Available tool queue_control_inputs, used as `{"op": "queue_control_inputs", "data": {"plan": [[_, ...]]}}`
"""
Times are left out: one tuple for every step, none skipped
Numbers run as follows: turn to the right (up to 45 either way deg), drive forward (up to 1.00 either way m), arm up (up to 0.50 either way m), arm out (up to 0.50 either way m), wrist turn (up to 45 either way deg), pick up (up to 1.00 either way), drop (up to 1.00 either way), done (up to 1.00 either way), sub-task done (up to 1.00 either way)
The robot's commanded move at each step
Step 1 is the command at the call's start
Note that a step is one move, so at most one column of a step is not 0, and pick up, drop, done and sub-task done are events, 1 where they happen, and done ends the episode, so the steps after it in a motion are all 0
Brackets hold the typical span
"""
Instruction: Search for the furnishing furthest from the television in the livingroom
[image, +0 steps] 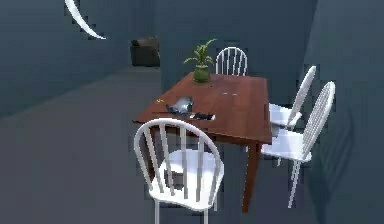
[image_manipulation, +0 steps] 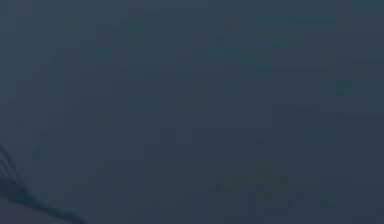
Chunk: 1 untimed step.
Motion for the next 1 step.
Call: {"op": "queue_control_inputs", "data": {"plan": [[-45.0, 0.0, 0.0, 0.0, 0.0, 0.0, 0.0, 0.0, 0.0]]}}
